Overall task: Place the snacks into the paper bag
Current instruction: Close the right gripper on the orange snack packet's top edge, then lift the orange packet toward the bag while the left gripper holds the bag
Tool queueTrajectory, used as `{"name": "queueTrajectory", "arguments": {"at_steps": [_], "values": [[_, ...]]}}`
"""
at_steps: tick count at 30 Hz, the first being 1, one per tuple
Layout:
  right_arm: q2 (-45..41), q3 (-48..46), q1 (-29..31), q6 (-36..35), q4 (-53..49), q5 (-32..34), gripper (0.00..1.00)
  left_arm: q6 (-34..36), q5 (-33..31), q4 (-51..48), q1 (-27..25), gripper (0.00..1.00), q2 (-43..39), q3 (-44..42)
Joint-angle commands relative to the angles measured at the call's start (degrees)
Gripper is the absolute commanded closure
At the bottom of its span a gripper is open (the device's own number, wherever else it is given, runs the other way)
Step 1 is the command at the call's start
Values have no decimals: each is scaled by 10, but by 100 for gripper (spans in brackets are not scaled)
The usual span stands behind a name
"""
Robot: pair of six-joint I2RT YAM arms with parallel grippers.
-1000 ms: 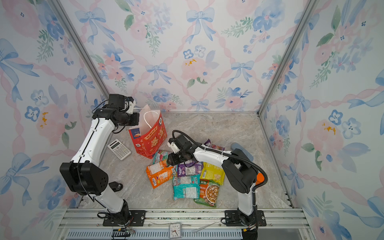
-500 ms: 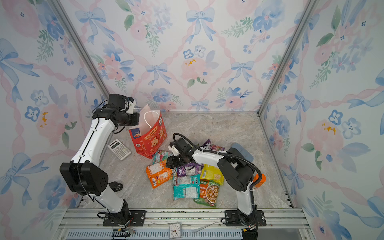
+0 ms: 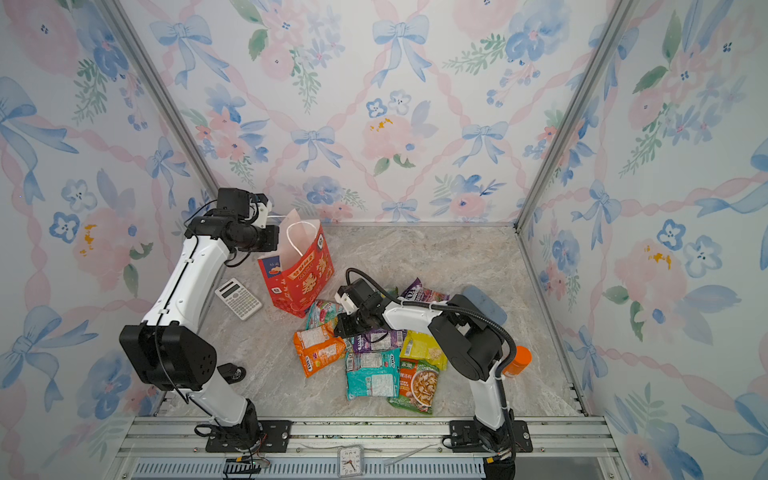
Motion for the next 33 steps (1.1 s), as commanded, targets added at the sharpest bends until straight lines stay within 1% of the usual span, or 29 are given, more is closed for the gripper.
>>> {"name": "queueTrajectory", "arguments": {"at_steps": [1, 8, 16, 22, 27, 33], "values": [[-26, -23, -32, -2, -14, 34, 92, -5, 15, -5, 4, 100, -16, -9], [-84, -49, -82, -23, -36, 42, 98, -5, 22, -5, 3, 100, -16, -8], [-166, -4, -96, -61, -109, 72, 100, -9, 58, -5, 2, 100, -17, 0], [-208, 56, -107, -90, -183, 95, 100, -8, 75, -6, 2, 100, -19, 0], [-230, 133, -109, -136, -252, 140, 100, -6, 94, -6, -1, 100, -27, 3], [-229, 217, -115, -172, -297, 196, 100, -5, 109, -6, -7, 100, -37, 5]]}}
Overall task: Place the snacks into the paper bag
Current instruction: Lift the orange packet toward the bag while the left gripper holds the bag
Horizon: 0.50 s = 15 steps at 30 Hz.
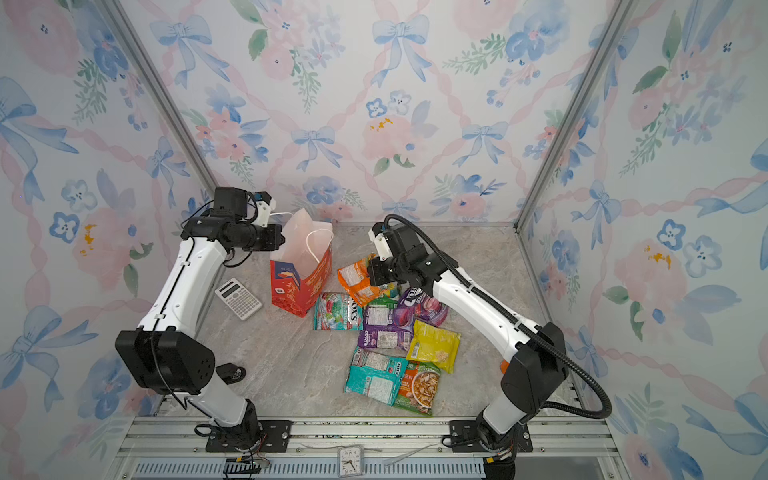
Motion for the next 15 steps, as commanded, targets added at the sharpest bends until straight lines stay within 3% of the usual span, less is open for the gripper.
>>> {"name": "queueTrajectory", "arguments": {"at_steps": [1, 15], "values": [[-12, 57, -8, -37, -41, 48, 100, -5, 24, -5, -6, 100, -20, 5], [63, 278, -10, -114, -71, 143, 100, 7, 27, -5, -22, 100, -36, -8]]}}
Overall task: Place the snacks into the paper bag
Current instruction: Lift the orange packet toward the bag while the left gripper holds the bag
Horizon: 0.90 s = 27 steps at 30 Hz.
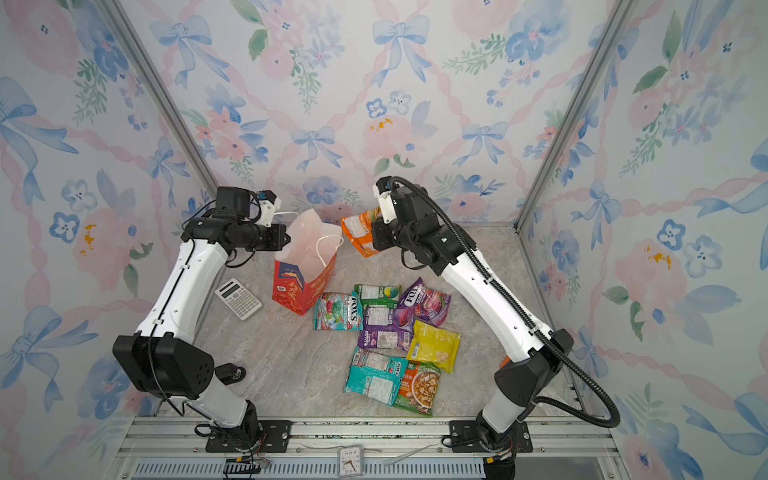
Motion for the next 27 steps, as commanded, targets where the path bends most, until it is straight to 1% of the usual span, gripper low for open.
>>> {"name": "queueTrajectory", "arguments": {"at_steps": [1, 4, 12, 17, 20, 24, 27], "values": [[30, 62, -4, -31, -4, 32, 100, 8, 13, -5, -4, 100, -23, -9], [55, 111, 3, -48, 1, 37, 100, 9, 13, -5, -4, 100, -24, -12], [140, 265, 45, -107, -10, 69, 100, 11, 17, -5, -7, 100, -22, -23], [192, 340, 69, -110, -21, 49, 100, 13, 17, -4, -6, 100, -20, -27], [209, 356, 85, -110, -23, 40, 100, 13, 18, -4, -6, 100, -19, -27], [217, 355, 99, -103, -36, 22, 100, 17, 16, -4, -6, 100, -17, -29], [212, 341, 104, -100, -53, 24, 100, 18, 14, -4, -5, 100, -16, -30]]}}
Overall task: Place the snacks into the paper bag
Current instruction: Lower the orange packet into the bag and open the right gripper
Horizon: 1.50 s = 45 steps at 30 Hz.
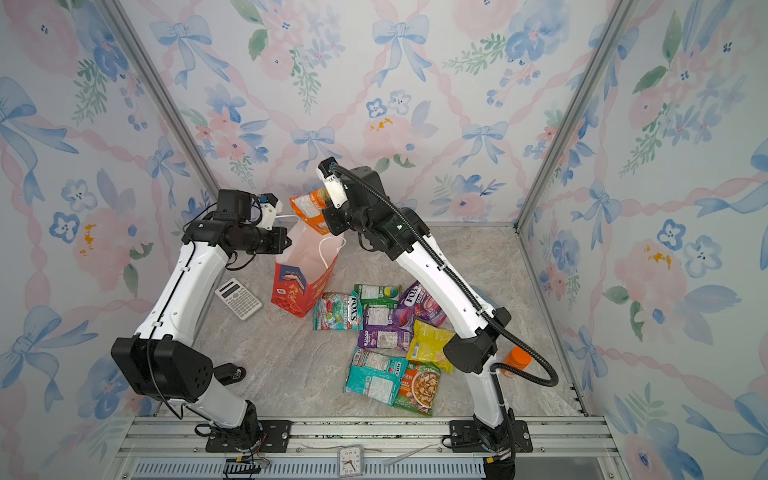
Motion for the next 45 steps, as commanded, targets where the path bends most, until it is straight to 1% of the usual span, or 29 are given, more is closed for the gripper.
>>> {"name": "queueTrajectory", "arguments": {"at_steps": [1, 9, 14, 17, 21, 25, 30, 33, 38, 45], "values": [[-9, -7, 8, 2, -7, -9, 100, 13, 13, -4, -1, 100, -7, -11], [-60, -114, 9, 13, 16, -6, 100, 8, 1, -4, 7, 100, -2, -9], [-68, -138, 9, 12, 16, -7, 100, 4, -10, -2, 9, 100, 3, -10], [-64, -139, 9, 11, 9, -19, 100, 3, -16, -2, 11, 100, 5, -11], [-57, -138, 10, 13, 3, -50, 100, 2, -10, 0, 12, 100, 6, -12], [-47, -132, 15, 9, -7, -65, 100, 1, -9, 1, 15, 100, 8, -12], [-18, -99, 25, -8, -36, -68, 100, 1, -12, 3, 21, 100, 11, -13], [-1, -85, 29, -14, -43, -62, 100, -1, -31, 3, 26, 100, 15, -14], [24, -59, 30, -17, -50, -72, 100, -1, -59, 3, 29, 100, 19, -16], [73, -4, 35, -34, -58, -82, 100, -2, -51, 3, 30, 100, 21, -15]]}}
